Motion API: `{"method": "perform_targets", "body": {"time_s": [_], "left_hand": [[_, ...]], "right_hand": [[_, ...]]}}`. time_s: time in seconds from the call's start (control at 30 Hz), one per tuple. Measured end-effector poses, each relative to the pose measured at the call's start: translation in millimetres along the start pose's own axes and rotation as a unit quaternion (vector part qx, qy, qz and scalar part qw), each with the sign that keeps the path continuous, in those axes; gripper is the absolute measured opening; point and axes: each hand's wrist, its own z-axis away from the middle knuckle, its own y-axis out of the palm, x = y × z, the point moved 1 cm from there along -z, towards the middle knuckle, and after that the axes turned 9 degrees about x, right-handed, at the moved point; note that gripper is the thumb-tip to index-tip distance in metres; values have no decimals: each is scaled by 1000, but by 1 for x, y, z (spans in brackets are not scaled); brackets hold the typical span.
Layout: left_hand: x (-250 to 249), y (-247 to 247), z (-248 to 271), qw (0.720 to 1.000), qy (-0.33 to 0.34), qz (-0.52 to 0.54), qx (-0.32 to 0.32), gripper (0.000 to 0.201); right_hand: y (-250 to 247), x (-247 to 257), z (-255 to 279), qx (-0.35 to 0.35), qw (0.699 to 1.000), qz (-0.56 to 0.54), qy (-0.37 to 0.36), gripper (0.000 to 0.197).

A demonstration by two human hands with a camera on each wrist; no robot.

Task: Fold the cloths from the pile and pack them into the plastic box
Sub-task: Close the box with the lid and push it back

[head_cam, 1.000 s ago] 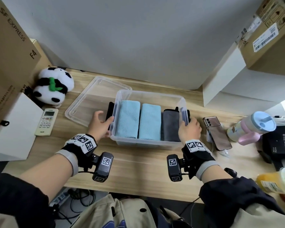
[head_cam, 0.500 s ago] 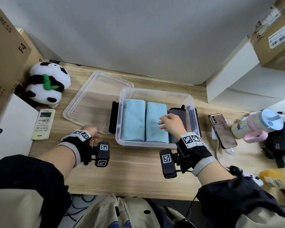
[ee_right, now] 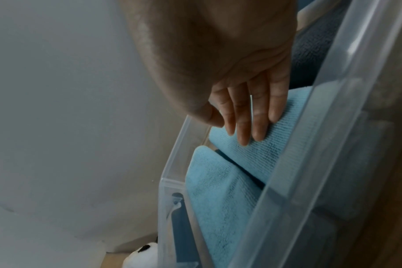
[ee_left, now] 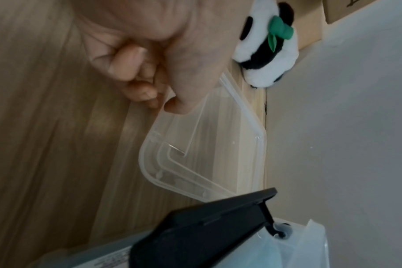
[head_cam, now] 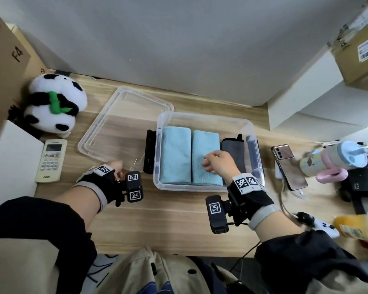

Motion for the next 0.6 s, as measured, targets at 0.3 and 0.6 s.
{"method": "perform_targets", "body": {"time_s": [0.3, 0.6], "left_hand": [[-14, 0, 64, 950, 106, 293, 30, 14], [-17, -8, 109, 911, 346, 216, -62, 16]], "right_hand": [[-1, 8, 13, 10, 1000, -14, -24, 19], [-11, 29, 23, 42, 989, -96, -100, 18]]}}
